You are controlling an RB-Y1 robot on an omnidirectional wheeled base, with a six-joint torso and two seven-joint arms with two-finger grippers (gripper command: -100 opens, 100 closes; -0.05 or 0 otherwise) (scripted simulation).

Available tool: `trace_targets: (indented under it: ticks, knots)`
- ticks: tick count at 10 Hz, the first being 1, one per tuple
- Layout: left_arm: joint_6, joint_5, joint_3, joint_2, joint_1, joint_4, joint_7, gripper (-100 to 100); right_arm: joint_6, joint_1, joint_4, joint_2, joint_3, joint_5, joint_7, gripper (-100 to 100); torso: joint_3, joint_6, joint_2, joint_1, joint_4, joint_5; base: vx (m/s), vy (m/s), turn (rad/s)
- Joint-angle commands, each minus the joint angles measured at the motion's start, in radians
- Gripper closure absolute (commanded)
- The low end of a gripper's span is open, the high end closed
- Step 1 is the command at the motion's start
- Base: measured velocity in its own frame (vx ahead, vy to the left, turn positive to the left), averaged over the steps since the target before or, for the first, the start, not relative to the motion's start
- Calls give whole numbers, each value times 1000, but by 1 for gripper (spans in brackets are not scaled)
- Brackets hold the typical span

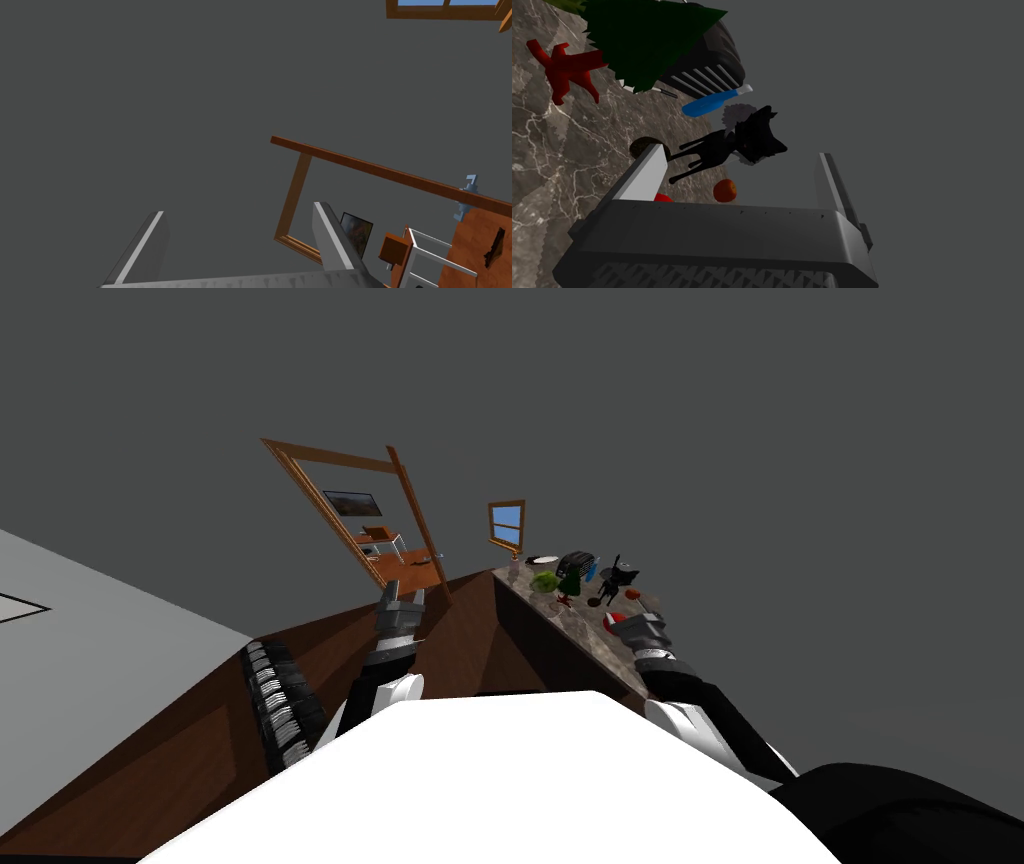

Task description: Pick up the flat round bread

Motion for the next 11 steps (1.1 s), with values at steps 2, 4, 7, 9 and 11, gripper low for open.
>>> trace_targets:
  ticks: [2,4,7,9,11]
  knots:
    - [0,0,0,0,0,0,0,0,81,39,-6,-1,-42,-46,-63,-100,0,0,0,0,0,0,34,25,105]
    - [0,0,0,0,0,0,0,0,146,65,-6,-3,-70,-79,-103,-100,0,0,-1,0,0,0,41,21,112]
    - [0,0,0,0,0,0,0,0,224,92,-6,-6,-99,-113,-150,-100,-1,0,-2,0,0,0,53,16,119]
    - [0,0,0,0,0,0,0,0,278,119,-5,-10,-127,-146,-195,-100,0,0,0,-1,0,0,34,9,69]
    - [0,0,0,0,0,0,0,0,344,147,-2,-13,-154,-180,-238,-100,-1,0,-2,-1,0,0,64,13,143]
